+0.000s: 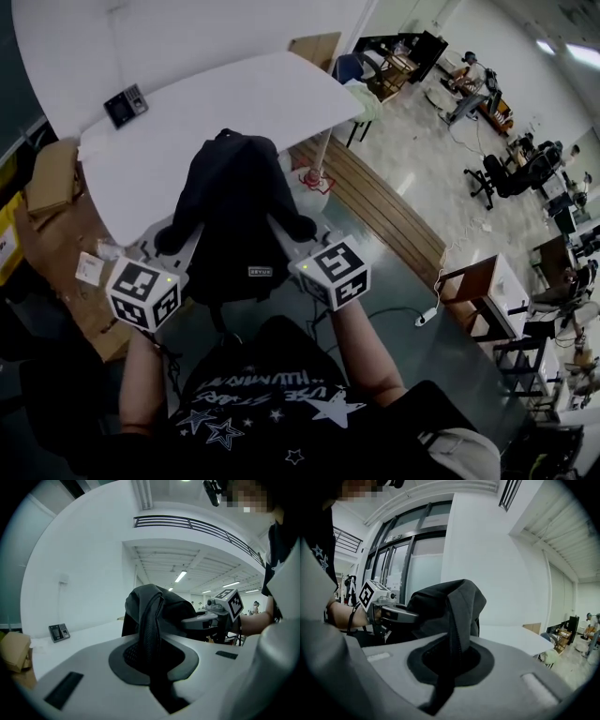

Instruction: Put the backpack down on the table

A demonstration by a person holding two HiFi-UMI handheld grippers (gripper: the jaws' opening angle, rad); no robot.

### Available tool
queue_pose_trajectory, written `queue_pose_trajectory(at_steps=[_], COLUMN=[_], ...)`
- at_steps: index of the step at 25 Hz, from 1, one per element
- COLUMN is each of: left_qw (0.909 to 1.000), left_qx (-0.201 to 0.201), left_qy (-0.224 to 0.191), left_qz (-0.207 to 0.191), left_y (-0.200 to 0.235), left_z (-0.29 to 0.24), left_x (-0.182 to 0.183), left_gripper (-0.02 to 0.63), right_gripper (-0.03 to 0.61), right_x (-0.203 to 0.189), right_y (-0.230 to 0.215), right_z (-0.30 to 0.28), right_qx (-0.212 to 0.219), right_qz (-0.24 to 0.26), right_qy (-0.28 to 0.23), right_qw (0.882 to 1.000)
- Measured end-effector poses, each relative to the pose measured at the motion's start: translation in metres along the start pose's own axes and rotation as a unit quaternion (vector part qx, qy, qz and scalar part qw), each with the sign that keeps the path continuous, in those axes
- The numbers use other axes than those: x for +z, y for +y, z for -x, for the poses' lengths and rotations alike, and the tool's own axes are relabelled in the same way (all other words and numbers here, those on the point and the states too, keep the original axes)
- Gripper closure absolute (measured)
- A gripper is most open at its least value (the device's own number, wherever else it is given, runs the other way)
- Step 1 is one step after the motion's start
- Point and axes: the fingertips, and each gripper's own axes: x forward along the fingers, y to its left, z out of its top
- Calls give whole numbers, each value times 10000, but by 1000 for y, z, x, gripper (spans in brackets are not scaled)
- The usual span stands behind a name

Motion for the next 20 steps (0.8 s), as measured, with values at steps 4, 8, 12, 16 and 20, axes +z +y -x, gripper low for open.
queue_pose_trajectory(at_steps=[4, 8, 12, 16, 20], left_qw=[9998, 9995, 9994, 9995, 9997], left_qx=[-158, -256, -235, -85, 63], left_qy=[50, 115, 119, 92, 75], left_qz=[112, 146, 210, 274, 244], left_y=[0, 1, 1, 15, 32], left_z=[-10, -27, -49, -69, -94], left_x=[-4, -9, -7, 1, 15], left_gripper=[577, 577, 577, 577, 577], right_gripper=[574, 574, 574, 574, 574], right_x=[-1, -8, -13, -8, 2], right_y=[-4, -17, -41, -66, -96], right_z=[-1, -3, -6, -24, -43], right_qx=[-66, -124, -94, 36, 213], right_qz=[45, -23, -31, 33, 127], right_qy=[129, 167, 107, 53, -3], right_qw=[9999, 9998, 9999, 10000, 9997])
